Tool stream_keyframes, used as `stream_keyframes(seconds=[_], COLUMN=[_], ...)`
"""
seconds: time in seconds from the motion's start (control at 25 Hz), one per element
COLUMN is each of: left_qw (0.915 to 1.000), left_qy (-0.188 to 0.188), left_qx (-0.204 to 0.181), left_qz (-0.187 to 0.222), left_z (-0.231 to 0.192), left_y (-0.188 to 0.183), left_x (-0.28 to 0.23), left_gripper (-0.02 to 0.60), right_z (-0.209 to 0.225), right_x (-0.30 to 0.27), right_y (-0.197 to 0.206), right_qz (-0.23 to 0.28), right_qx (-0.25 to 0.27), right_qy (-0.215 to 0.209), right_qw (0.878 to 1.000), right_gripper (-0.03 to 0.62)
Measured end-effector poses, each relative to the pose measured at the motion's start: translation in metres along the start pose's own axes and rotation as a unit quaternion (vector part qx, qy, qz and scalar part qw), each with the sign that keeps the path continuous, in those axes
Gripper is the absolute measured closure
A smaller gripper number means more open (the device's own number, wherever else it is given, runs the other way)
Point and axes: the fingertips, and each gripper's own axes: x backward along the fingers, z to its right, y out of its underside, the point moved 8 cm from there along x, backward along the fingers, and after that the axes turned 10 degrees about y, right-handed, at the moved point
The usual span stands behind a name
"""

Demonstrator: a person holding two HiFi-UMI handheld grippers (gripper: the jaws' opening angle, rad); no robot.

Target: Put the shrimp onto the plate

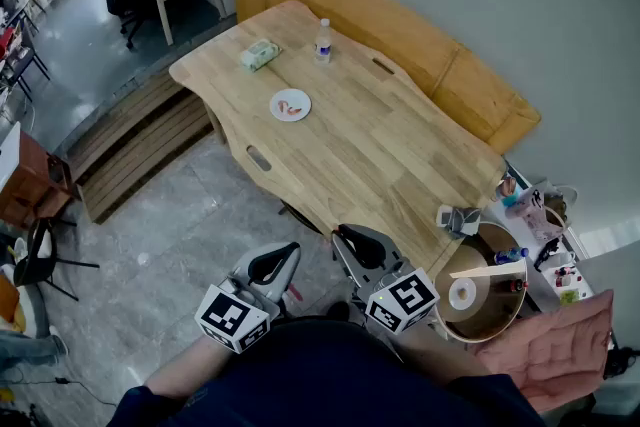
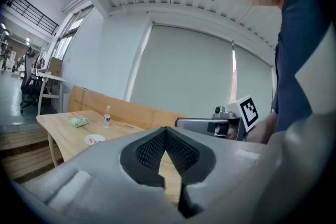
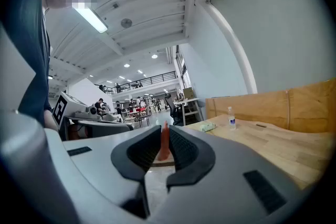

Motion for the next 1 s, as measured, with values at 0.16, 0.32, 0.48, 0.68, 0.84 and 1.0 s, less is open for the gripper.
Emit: stream_keyframes(seconds=[0.16, 0.32, 0.48, 0.68, 0.84, 1.0], left_qw=[1.0000, 1.0000, 1.0000, 0.9999, 0.9997, 0.9993], left_qy=[0.000, -0.004, -0.007, -0.010, -0.023, -0.037], left_qx=[-0.005, -0.005, -0.003, -0.001, 0.001, 0.003], left_qz=[0.001, 0.003, 0.002, -0.001, 0.000, -0.002], left_z=[-0.001, -0.003, -0.003, -0.001, -0.002, -0.001], left_y=[-0.002, -0.001, 0.000, 0.000, 0.000, 0.003], left_x=[0.002, -0.001, -0.005, -0.012, -0.017, -0.024], left_gripper=[0.577, 0.577, 0.577, 0.578, 0.577, 0.578], right_z=[-0.002, 0.001, 0.002, 0.007, 0.014, 0.023], right_x=[-0.002, -0.005, -0.007, -0.007, -0.008, -0.008], right_y=[0.000, 0.002, 0.003, 0.003, 0.000, -0.001], right_qz=[0.004, 0.001, 0.002, 0.005, 0.006, 0.005], right_qx=[-0.001, 0.000, 0.003, 0.006, 0.009, 0.019], right_qy=[-0.002, -0.005, -0.008, -0.021, -0.029, -0.041], right_qw=[1.000, 1.000, 1.000, 1.000, 1.000, 0.999], right_gripper=[0.537, 0.537, 0.537, 0.537, 0.537, 0.537])
